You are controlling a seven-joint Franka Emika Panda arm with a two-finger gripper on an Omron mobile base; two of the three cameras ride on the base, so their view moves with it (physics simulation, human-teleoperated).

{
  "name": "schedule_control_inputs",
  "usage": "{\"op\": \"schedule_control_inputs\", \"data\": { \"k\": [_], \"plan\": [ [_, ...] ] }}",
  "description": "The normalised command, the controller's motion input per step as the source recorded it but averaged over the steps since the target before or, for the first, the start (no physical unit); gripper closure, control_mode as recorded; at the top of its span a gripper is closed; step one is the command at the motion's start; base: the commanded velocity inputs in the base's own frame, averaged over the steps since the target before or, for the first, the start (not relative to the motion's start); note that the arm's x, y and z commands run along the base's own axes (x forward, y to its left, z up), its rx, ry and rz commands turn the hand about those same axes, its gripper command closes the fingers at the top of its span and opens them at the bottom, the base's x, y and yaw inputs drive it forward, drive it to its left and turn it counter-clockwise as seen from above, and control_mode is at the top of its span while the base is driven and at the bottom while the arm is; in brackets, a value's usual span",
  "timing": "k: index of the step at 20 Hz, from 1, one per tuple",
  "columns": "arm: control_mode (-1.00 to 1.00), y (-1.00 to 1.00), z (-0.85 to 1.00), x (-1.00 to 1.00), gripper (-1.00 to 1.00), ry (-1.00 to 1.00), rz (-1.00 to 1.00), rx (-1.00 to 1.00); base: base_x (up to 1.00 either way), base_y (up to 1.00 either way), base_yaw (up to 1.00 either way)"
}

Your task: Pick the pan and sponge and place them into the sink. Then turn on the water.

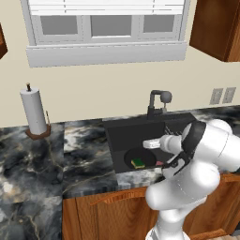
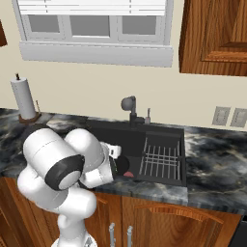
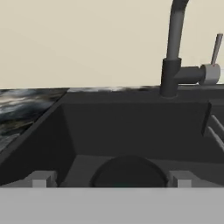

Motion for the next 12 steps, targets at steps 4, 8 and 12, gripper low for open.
{"op": "schedule_control_inputs", "data": {
  "k": [4, 8, 12],
  "plan": [
    [-1.00, -0.06, 0.27, -0.47, -1.00, -0.11, 0.00, 0.10, 0.00, 0.00, 0.00],
    [-1.00, -0.01, 0.33, -0.41, -1.00, -0.10, 0.00, 0.09, 0.00, 0.00, 0.00],
    [-1.00, -0.17, 0.25, -0.25, -1.00, -0.08, 0.00, 0.08, 0.00, 0.00, 0.00]
  ]
}}
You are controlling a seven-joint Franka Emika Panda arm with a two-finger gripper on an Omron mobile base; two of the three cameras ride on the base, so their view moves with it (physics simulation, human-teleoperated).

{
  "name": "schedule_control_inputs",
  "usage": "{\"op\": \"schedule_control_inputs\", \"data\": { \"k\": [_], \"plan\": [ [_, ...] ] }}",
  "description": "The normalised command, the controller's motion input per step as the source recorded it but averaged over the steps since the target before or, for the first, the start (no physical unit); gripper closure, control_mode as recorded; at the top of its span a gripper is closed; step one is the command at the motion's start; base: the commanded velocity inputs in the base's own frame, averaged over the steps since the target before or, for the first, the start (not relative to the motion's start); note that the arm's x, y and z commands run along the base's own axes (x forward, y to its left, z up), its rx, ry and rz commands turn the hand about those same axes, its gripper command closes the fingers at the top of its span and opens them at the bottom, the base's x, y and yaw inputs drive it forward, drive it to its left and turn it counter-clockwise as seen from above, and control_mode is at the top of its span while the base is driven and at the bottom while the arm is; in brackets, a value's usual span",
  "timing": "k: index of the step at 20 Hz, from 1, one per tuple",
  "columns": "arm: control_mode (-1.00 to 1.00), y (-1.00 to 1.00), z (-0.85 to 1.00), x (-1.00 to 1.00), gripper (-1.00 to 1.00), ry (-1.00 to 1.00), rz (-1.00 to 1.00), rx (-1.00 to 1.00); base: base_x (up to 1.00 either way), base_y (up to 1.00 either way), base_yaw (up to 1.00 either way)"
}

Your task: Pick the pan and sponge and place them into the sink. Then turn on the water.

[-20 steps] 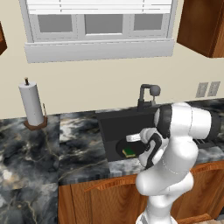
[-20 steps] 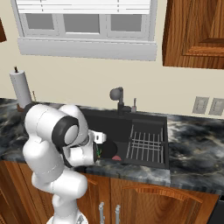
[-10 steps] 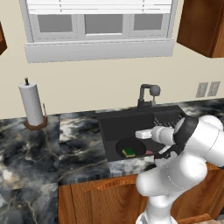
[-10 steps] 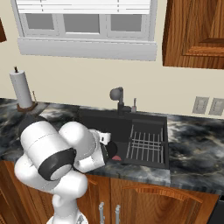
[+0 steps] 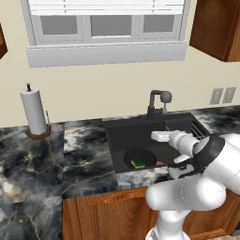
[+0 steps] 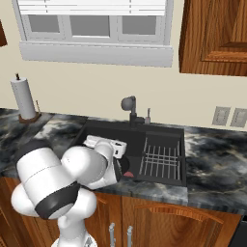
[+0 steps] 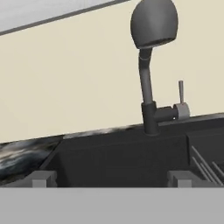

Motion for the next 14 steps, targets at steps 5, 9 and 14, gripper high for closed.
{"op": "schedule_control_inputs", "data": {
  "k": [5, 9, 14],
  "plan": [
    [-1.00, -0.18, 0.06, -0.33, -1.00, -0.10, 0.00, 0.06, 0.00, 0.00, 0.00],
    [-1.00, -0.12, 0.18, -0.35, -1.00, -0.09, 0.00, 0.03, 0.00, 0.00, 0.00],
    [-1.00, -0.12, 0.26, -0.44, -1.00, -0.01, -0.02, 0.02, 0.00, 0.00, 0.00]
  ]
}}
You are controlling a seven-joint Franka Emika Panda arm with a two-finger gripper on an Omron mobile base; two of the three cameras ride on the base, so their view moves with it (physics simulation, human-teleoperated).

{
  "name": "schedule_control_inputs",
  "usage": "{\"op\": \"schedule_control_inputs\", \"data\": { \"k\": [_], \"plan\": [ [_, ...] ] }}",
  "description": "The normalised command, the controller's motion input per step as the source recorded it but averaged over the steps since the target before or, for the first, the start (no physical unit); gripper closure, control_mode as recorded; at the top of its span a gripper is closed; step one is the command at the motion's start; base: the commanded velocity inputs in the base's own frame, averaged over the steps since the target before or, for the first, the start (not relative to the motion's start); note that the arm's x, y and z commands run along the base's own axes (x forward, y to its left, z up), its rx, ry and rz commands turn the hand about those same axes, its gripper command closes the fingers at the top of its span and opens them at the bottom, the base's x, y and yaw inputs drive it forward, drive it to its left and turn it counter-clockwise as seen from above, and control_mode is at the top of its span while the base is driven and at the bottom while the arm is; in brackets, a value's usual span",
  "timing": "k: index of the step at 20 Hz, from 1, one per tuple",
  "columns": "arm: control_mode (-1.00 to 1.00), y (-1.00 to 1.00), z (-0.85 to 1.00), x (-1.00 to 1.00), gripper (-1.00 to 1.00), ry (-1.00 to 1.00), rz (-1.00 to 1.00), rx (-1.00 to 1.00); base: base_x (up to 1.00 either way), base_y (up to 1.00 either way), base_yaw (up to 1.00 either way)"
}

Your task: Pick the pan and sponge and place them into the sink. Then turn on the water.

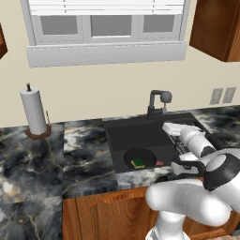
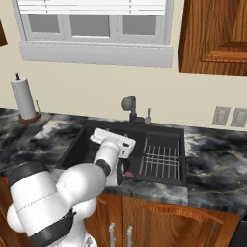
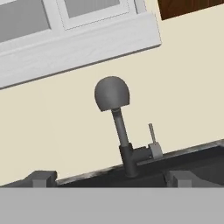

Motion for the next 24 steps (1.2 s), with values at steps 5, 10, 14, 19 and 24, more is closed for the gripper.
{"op": "schedule_control_inputs", "data": {
  "k": [5, 10, 14, 19, 24],
  "plan": [
    [-1.00, -0.02, 0.25, -0.43, -1.00, 0.05, -0.03, 0.03, 0.00, 0.00, 0.00],
    [-1.00, 0.00, 0.26, -0.38, -1.00, 0.09, -0.02, 0.04, 0.00, 0.00, 0.00],
    [-1.00, -0.12, 0.22, -0.31, -1.00, 0.12, -0.01, 0.01, 0.00, 0.00, 0.00],
    [-1.00, -0.09, -0.05, -0.42, -1.00, 0.04, 0.08, 0.00, 0.00, 0.00, 0.00],
    [-1.00, -0.03, 0.03, -0.28, -1.00, 0.05, 0.12, -0.05, 0.00, 0.00, 0.00]
  ]
}}
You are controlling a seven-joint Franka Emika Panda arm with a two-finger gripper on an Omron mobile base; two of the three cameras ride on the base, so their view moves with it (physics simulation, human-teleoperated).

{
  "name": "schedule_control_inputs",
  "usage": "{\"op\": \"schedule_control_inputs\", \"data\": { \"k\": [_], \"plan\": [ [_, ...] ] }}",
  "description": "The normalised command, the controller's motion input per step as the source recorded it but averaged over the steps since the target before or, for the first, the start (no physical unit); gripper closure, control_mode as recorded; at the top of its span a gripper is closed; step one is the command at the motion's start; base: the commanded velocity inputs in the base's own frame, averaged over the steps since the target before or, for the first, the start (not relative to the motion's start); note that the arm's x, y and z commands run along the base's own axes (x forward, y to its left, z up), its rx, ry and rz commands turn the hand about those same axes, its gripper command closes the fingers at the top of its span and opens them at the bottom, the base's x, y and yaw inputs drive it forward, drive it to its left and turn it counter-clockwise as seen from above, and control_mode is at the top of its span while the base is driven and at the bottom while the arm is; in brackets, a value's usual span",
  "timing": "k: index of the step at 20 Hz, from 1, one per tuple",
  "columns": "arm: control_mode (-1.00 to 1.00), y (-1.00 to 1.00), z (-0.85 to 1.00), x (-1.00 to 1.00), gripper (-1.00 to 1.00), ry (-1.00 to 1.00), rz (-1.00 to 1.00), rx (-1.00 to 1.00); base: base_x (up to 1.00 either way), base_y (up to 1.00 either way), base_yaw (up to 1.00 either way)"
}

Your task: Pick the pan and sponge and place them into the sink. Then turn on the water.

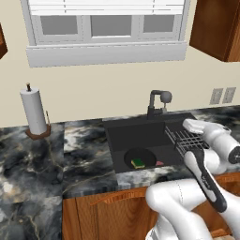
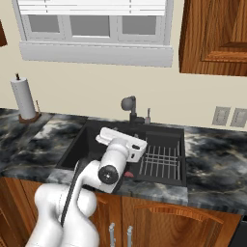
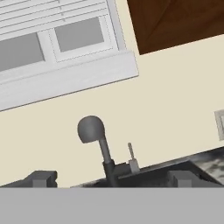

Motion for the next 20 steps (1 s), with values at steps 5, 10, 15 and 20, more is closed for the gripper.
{"op": "schedule_control_inputs", "data": {
  "k": [5, 10, 15, 20],
  "plan": [
    [-1.00, -0.01, 0.21, -0.02, -1.00, 0.02, 0.07, -0.03, 0.00, 0.00, 0.00],
    [-1.00, -0.04, 0.18, 0.02, -1.00, 0.02, 0.03, -0.03, 0.00, 0.00, 0.00],
    [-1.00, 0.13, -0.05, 0.06, -1.00, -0.01, 0.03, -0.06, 0.00, 0.00, 0.00],
    [-1.00, 0.05, -0.07, 0.16, -1.00, -0.07, 0.04, -0.07, 0.00, 0.00, 0.00]
  ]
}}
